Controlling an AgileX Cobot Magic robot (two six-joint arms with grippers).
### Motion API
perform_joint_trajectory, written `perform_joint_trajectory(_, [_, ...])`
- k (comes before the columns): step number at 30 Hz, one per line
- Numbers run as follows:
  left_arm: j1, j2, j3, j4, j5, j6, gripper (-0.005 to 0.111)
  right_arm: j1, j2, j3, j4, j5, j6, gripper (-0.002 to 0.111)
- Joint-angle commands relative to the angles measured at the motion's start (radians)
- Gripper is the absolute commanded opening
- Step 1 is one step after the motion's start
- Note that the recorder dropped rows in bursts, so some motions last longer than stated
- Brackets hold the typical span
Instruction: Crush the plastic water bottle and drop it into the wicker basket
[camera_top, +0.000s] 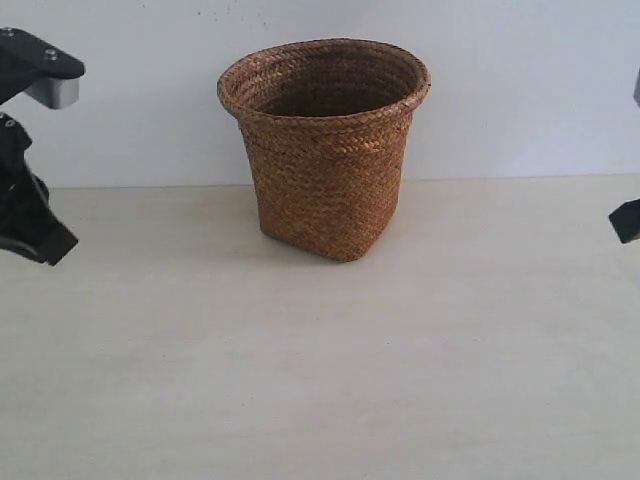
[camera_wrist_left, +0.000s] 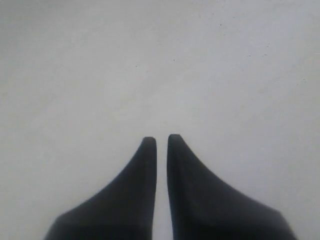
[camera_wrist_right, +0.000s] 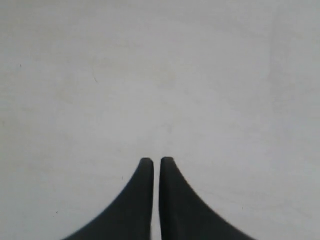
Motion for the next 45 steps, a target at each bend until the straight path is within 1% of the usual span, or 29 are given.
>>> perform_joint_trajectory(1, [-0.002,-0.176,0.188,-0.010,-0.183,-0.056,0.004,-0.006,-0.199,0.128,-0.007,-0.167,0.003,0.000])
perform_joint_trajectory(2, [-0.002,-0.234,0.250,-0.010,-0.254,-0.065,0.004,-0.006,-0.253,0.162,-0.007,-0.219,0.003,0.000])
perform_joint_trajectory(4, [-0.002,-0.298,0.322,-0.010,-0.330,-0.065,0.004,-0.006,-0.329,0.209,-0.003,-0.272,0.003,0.000])
perform_joint_trajectory(8, [-0.002,-0.499,0.489,-0.010,-0.537,-0.067,0.004,-0.006,-0.512,0.333,0.027,-0.431,0.012,0.000])
perform_joint_trajectory(12, [-0.002,-0.614,0.558,-0.010,-0.571,-0.069,0.004,-0.006,-0.645,0.417,0.029,-0.497,0.013,0.000])
perform_joint_trajectory(14, [-0.002,-0.687,0.590,-0.010,-0.602,-0.117,0.004,-0.006,-0.722,0.459,0.047,-0.530,0.014,0.000])
perform_joint_trajectory(20, [-0.002,-0.858,0.710,-0.010,-0.737,-0.141,0.004,-0.006,-0.906,0.572,0.105,-0.586,0.019,0.000])
perform_joint_trajectory(22, [-0.002,-0.911,0.759,-0.030,-0.779,-0.141,0.004,-0.006,-0.955,0.593,0.108,-0.595,0.019,0.000])
perform_joint_trajectory(24, [-0.002,-0.974,0.796,-0.080,-0.814,-0.141,0.004,-0.006,-1.009,0.599,0.122,-0.603,0.019,0.000])
perform_joint_trajectory(27, [-0.002,-1.064,0.823,-0.131,-0.828,-0.141,0.004,-0.006,-1.081,0.599,0.131,-0.603,0.015,0.000])
perform_joint_trajectory(31, [-0.002,-1.158,0.837,-0.133,-0.822,-0.141,0.004,-0.006,-1.156,0.619,0.129,-0.611,0.003,0.000])
perform_joint_trajectory(35, [-0.002,-1.216,0.847,-0.133,-0.792,-0.141,0.004,-0.006,-1.194,0.680,0.155,-0.673,0.010,0.000])
perform_joint_trajectory(37, [-0.002,-1.229,0.847,-0.133,-0.787,-0.141,0.004,-0.006,-1.194,0.703,0.164,-0.694,0.015,0.000])
perform_joint_trajectory(45, [-0.002,-1.235,0.847,-0.133,-0.792,-0.141,0.004,-0.006,-1.194,0.779,0.167,-0.682,0.015,0.000])
